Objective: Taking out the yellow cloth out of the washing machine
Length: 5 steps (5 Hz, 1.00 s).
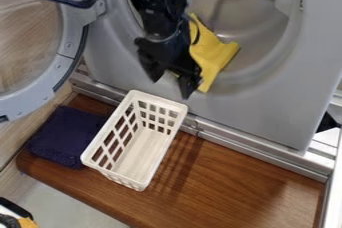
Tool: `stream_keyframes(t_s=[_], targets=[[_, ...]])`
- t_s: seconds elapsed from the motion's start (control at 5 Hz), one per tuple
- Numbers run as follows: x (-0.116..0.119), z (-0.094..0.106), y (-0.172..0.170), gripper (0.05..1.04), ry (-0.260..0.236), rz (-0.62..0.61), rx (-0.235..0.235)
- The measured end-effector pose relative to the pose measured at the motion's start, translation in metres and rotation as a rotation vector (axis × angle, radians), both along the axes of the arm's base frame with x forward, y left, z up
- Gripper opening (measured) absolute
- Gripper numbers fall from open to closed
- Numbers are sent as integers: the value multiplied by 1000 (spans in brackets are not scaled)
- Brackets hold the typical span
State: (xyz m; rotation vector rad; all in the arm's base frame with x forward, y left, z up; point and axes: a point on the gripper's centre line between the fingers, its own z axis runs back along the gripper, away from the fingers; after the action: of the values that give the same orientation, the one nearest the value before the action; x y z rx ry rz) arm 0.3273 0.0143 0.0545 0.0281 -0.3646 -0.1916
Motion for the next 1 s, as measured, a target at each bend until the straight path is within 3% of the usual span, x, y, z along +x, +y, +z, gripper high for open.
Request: stream_keyframes(t_s=[0.2, 0.4, 0.8, 1.0], targets=[[18, 13, -2, 1001, -103, -30, -38], [35, 5, -1, 1001, -133, -27, -14], [56, -17, -3, 951, -88, -30, 102], [56, -18, -11, 676, -99, -45, 106]])
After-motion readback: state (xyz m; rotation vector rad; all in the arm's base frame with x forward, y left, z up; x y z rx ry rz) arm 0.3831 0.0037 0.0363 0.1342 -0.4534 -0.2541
